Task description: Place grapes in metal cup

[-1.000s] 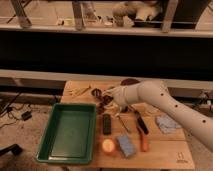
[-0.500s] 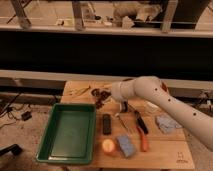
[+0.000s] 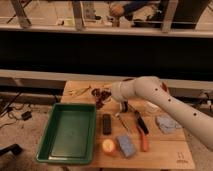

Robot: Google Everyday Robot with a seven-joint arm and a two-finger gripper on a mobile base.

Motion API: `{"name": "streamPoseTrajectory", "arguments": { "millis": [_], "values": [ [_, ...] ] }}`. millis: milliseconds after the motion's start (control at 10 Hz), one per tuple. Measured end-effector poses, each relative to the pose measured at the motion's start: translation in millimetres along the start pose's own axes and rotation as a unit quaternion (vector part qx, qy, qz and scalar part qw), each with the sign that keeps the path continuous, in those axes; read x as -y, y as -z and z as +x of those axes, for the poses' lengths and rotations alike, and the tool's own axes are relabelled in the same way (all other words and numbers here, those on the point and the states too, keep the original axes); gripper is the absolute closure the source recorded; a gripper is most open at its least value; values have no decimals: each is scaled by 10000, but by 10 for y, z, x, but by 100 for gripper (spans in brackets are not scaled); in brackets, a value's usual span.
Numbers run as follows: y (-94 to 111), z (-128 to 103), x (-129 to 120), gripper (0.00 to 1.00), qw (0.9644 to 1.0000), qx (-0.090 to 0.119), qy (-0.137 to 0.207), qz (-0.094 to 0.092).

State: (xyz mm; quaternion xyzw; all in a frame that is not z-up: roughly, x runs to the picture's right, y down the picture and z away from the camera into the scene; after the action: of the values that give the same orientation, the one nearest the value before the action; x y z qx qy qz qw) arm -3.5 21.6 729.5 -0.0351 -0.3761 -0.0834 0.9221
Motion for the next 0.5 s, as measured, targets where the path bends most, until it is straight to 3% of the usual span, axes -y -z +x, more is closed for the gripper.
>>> {"name": "streamPoseTrajectory", "arguments": {
  "millis": [500],
  "values": [
    [-199,46,209,100,9998,-32,146,108]
  ]
}}
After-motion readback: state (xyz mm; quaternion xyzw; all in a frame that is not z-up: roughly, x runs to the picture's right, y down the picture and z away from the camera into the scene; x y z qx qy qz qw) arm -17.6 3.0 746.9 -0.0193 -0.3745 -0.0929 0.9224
